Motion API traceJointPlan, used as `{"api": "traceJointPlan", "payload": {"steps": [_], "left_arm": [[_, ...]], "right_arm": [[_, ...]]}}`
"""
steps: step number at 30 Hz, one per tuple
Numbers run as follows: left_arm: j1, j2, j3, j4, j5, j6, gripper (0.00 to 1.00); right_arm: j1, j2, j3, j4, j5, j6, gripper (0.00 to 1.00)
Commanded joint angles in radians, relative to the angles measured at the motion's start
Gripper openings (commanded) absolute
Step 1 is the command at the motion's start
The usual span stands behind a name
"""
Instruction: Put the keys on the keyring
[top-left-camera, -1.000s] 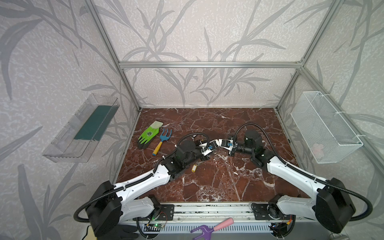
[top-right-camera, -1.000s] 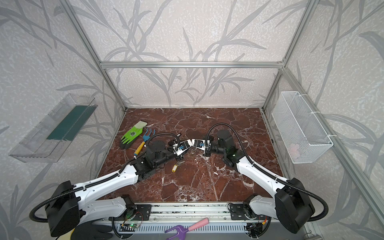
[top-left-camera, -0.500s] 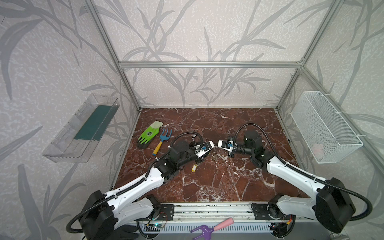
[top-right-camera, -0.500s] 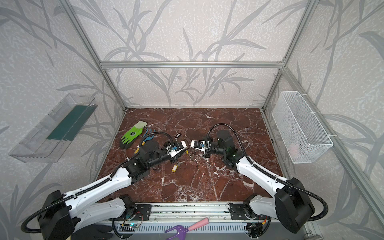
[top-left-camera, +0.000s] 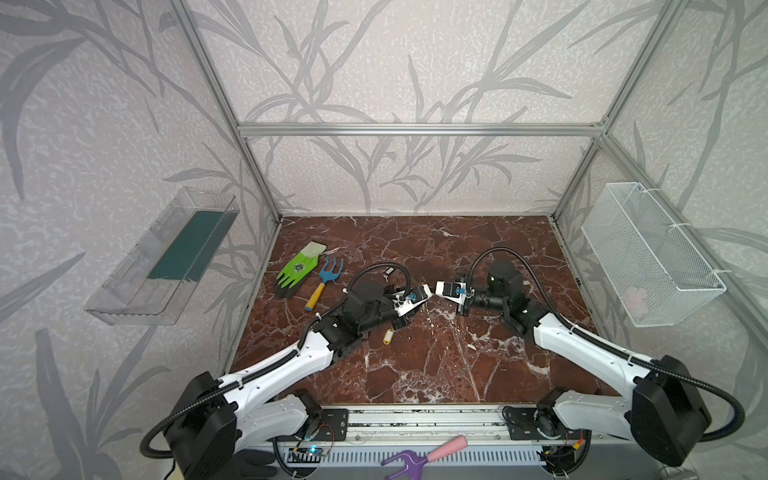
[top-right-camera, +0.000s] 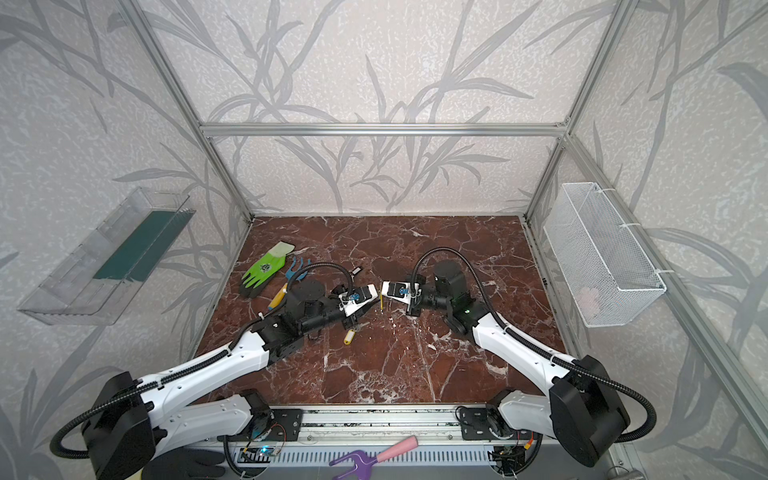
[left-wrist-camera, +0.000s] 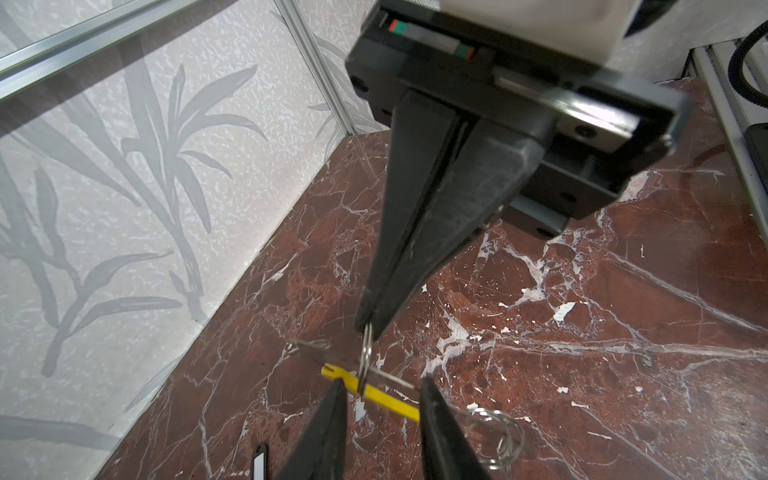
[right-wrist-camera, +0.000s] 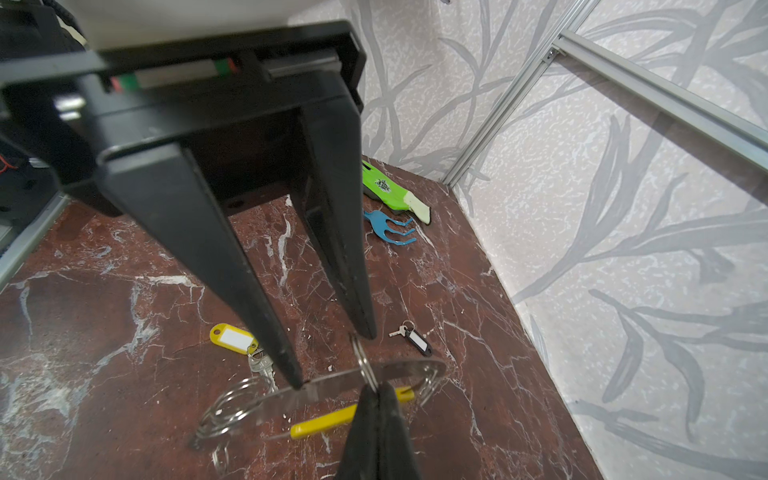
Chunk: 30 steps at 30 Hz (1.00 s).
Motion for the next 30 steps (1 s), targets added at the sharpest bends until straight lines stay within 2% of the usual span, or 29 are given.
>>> {"api": "traceJointPlan", "payload": {"steps": [1,10,19,30], "left_arm": [[0.004,0.004,0.036,0.026,0.019,-0.013,0.31],[0.003,0.034,0.047,0.057,0.027,-0.04,0.28],[0.004,0.05,0.061,0.064,0.048,-0.046,0.18],[0.006,0.032,0.072,0.006,0.057,-0.036,0.19]], "right_arm": [[0.007,-0.018,0.01,-0.002,-0.003,-0.003,0.0],[0.013,-0.007,0.017,-0.003,-0.003,-0.006,0.0],[0.015,-0.002,0.017,-0.009,0.008,-0.013,0.0],[0.015,0.019,0.013,0.019,0.032,-0.009,0.0]]}}
